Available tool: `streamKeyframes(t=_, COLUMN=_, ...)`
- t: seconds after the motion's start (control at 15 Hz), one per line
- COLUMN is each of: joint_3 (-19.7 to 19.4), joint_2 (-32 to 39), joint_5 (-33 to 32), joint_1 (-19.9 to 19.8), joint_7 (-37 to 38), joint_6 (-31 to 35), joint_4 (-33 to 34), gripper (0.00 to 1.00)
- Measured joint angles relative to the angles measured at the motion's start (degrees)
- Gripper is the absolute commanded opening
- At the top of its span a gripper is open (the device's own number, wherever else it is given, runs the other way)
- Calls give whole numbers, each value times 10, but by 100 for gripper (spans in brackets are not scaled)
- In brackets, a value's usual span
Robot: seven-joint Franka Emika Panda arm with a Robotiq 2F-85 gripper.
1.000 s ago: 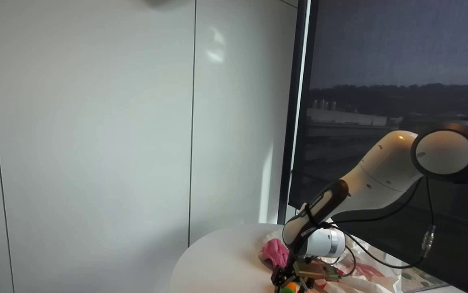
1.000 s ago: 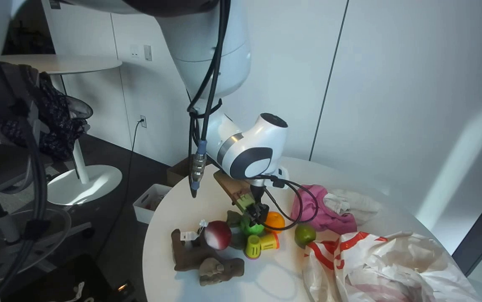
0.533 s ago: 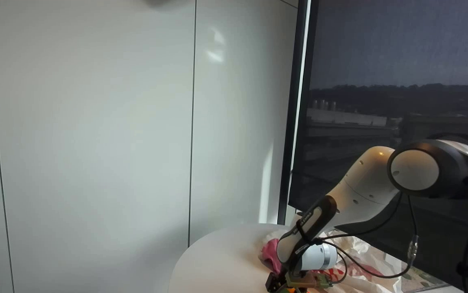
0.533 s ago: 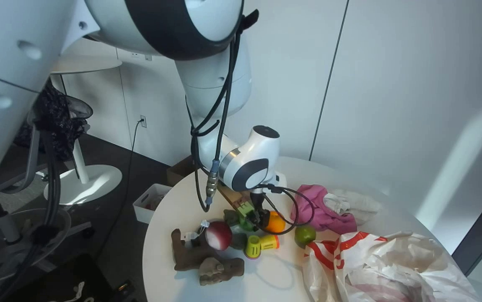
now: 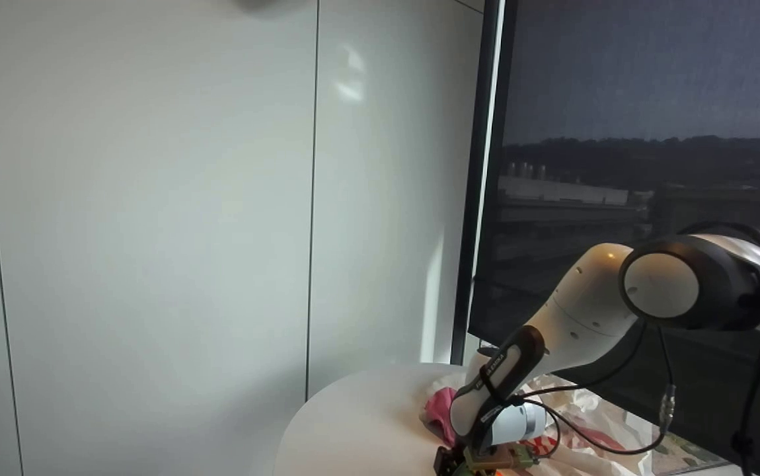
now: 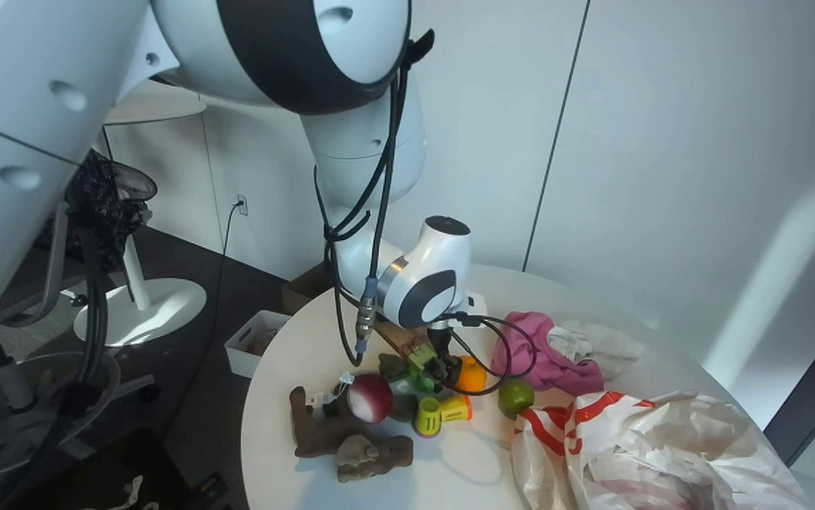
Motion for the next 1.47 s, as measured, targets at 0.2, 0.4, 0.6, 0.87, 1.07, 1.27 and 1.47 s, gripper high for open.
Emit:
streamKeyframes(t=0.2, joint_3=-1, joint_2=-12, joint_5=0, joint_1=-8, joint_7=1, joint_6=-4, joint_4=0, gripper=60)
streamKeyframes(t=0.4, joint_3=-14, joint_2=-65, joint_5=1, joint_1=-25, joint_7=7, joint_6=-2, joint_4=-7, gripper=60)
streamKeyframes(t=0.6, joint_3=-62, joint_2=-131, joint_5=-1, joint_1=-34, joint_7=28, joint_6=0, joint_4=-23, gripper=60)
streamKeyframes(t=0.87, joint_3=-152, joint_2=-190, joint_5=-40, joint_1=-58, joint_7=64, joint_6=1, joint_4=-42, gripper=60)
streamKeyframes(t=1.07, joint_3=-204, joint_2=-190, joint_5=-67, joint_1=-93, joint_7=81, joint_6=8, joint_4=-43, gripper=60)
streamKeyframes(t=1.27, joint_3=-214, joint_2=-167, joint_5=-67, joint_1=-131, joint_7=81, joint_6=22, joint_4=-40, gripper=60)
streamKeyframes(t=1.47, joint_3=-205, joint_2=-129, joint_5=-60, joint_1=-157, joint_7=80, joint_6=30, joint_4=-27, gripper=60)
